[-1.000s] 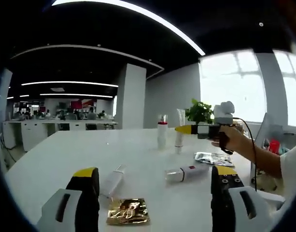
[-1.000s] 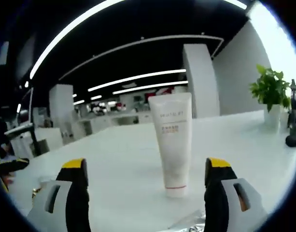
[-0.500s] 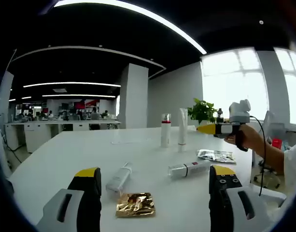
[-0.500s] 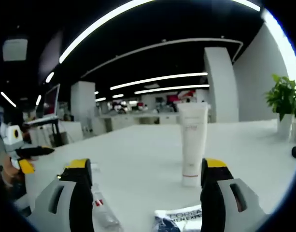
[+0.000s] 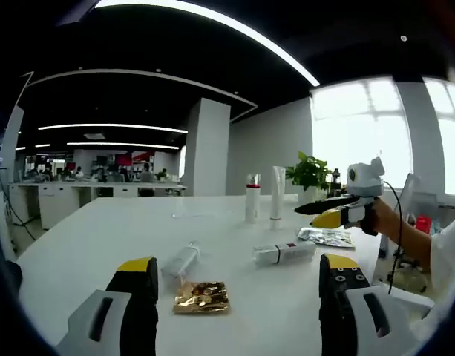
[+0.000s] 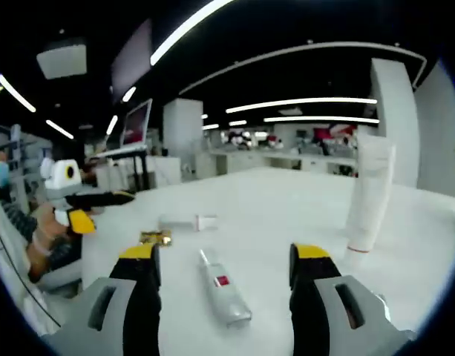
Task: Arrange the skincare products in the storage area until every visible bottle or jar stands upright without overlapping.
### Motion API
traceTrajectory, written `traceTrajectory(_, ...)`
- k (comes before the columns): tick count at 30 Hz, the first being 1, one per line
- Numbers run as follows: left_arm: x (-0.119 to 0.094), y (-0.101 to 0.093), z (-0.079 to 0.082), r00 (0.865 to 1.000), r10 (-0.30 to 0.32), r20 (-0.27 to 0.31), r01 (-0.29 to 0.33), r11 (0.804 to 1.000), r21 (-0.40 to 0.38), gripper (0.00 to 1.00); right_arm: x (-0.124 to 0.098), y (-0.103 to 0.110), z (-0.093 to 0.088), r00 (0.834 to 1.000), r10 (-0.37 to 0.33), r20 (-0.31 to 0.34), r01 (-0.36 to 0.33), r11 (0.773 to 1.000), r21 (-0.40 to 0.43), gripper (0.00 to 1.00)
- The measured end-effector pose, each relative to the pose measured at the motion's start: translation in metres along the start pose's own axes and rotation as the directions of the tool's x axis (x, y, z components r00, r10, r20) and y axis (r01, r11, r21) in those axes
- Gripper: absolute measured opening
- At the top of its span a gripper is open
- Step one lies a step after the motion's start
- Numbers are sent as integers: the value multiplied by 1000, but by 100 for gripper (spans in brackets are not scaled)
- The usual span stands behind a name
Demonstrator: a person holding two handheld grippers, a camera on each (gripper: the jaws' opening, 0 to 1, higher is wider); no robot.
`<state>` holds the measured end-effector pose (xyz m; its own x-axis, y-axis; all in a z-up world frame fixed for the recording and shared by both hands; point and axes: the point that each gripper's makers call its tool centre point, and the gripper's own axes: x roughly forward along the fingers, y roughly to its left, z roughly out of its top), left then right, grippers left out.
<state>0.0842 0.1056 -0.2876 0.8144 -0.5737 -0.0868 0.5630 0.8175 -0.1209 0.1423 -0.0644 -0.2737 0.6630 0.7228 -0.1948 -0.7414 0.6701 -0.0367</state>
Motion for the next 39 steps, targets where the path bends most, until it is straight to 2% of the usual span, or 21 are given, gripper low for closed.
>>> traceTrajectory(4, -5, 1, -3, 1000, 6, -10, -6, 1000, 4, 92, 9, 14, -5, 997, 63, -46, -64, 998, -9, 69)
traceTrajectory(8, -7, 2, -1, 1000, 2, 1, -2, 1000, -3, 91, 20, 21, -7, 992, 104, -67, -106, 994, -27, 61)
traceTrajectory(11, -8, 0, -1, 1000, -5, -1, 5, 1000, -5, 91, 29, 21, -12, 985, 128, -119, -132, 991, -22, 60)
traceTrajectory(16, -8, -3, -1, 1000, -9, -1, 9, 1000, -5, 91, 37, 15, -18, 976, 125, -177, -136, 989, -50, 57)
traceTrajectory(17, -9, -4, -1, 1000, -11, -1, 11, 1000, -6, 91, 44, 17, -24, 957, 167, -235, -176, 984, -21, 58)
traceTrajectory(19, -9, -7, -1, 1000, -14, 2, 14, 1000, -4, 91, 48, 17, -26, 948, 188, -257, -191, 982, 14, 57)
traceTrajectory(23, -9, -9, 0, 1000, -14, 5, 14, 1000, -6, 91, 56, 13, -33, 932, 190, -310, -197, 980, 8, 55)
traceTrajectory(25, -9, -10, 0, 1000, -15, 6, 15, 1000, -7, 91, 60, 15, -40, 912, 206, -355, -217, 976, 8, 55)
traceTrajectory(35, -8, -14, -5, 1000, -27, -13, 27, 1000, -3, 91, 69, 22, -57, 856, 236, -459, -265, 964, 1, 51)
traceTrajectory(39, -7, -13, -8, 999, -27, -19, 27, 1000, 0, 91, 71, 21, -61, 841, 242, -484, -270, 963, 13, 47)
